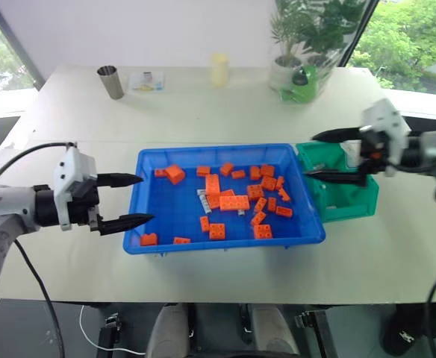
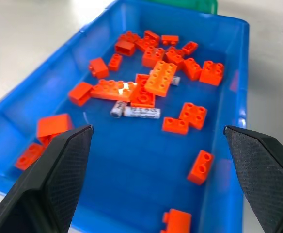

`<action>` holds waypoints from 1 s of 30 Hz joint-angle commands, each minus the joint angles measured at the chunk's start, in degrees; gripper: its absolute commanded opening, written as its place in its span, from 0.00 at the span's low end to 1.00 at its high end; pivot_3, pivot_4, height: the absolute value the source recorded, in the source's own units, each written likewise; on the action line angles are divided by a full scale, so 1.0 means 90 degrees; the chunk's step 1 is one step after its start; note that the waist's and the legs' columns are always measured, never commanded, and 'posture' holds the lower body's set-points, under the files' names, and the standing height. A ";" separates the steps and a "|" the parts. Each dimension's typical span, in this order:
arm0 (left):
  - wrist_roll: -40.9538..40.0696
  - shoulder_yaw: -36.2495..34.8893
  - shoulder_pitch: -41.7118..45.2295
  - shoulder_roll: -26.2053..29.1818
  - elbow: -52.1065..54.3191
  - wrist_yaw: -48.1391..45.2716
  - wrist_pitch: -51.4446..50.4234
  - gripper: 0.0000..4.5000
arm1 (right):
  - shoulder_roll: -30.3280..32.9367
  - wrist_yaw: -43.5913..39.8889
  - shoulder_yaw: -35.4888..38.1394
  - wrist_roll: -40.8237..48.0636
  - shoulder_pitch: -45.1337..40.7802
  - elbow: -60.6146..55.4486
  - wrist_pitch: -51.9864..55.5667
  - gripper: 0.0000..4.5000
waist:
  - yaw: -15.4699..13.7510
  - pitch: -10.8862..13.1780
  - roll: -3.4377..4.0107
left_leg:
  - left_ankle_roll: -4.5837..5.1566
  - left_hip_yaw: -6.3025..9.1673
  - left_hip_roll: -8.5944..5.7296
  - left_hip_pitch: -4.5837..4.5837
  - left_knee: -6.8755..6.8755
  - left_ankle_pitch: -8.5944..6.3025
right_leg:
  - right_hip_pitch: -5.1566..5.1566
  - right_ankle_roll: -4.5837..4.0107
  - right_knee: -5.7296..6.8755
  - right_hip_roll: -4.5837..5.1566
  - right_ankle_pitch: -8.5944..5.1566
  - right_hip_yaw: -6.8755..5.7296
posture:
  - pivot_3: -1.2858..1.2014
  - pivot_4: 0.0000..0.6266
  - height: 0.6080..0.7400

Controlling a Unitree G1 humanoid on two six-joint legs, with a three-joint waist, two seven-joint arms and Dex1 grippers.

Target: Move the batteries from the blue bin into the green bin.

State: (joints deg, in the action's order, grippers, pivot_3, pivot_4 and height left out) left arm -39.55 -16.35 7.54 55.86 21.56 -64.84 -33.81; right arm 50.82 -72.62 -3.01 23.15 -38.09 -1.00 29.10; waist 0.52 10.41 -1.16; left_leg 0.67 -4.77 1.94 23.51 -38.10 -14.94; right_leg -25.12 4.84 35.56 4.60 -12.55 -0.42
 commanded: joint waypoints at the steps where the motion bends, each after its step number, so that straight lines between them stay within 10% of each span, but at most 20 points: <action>1: -0.0023 0.0155 0.0132 -0.0032 0.0161 0.0021 0.0025 1.00 | -0.0665 0.0668 -0.0845 -0.0140 -0.0324 -0.0793 0.1084 0.98 | 0.0020 -0.0001 -0.0001 | 0.0000 -0.0002 -0.0001 0.0000 -0.0002 0.0000 | 0.0001 0.0000 -0.0001 0.0004 0.0000 0.0000 | 0.52 0.24 0.97; 10: 0.0196 0.0346 0.0314 -0.0094 -0.0073 0.0044 0.0187 1.00 | -0.2247 0.1986 -0.2139 -0.0359 -0.0598 -0.1382 0.2909 0.93 | 0.0030 -0.0001 -0.0003 | 0.0001 -0.0003 -0.0006 0.0008 -0.0007 0.0000 | -0.0006 0.0000 0.0003 0.0007 0.0002 -0.0001 | 0.52 0.24 0.97; 19: 0.0315 0.0515 0.0577 -0.0204 -0.0181 0.0037 0.0233 1.00 | -0.2990 0.2629 -0.2644 -0.0706 -0.0886 -0.0817 0.3111 0.01 | 0.0034 -0.0003 -0.0005 | 0.0001 -0.0003 -0.0011 0.0008 -0.0009 0.0000 | -0.0009 0.0000 0.0014 0.0002 0.0002 -0.0002 | 0.52 0.24 0.97; 30: 0.0309 0.0578 0.0742 -0.0290 -0.0220 0.0139 0.0251 1.00 | -0.3381 0.2782 -0.2984 -0.1358 -0.1297 0.0151 0.2676 0.01 | 0.0056 -0.0003 -0.0005 | 0.0001 -0.0004 -0.0013 0.0007 -0.0009 0.0001 | -0.0022 0.0004 0.0047 0.0000 0.0003 -0.0002 | 0.52 0.24 0.97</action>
State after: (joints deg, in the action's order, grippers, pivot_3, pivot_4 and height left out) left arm -36.70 -10.34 13.35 53.35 18.90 -63.72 -32.22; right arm 21.00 -47.57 -29.83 11.35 -47.79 0.95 54.19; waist 1.03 10.39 -1.20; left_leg 0.68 -4.80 1.83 23.57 -38.17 -14.94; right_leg -25.32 4.87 36.00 4.59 -12.52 -0.44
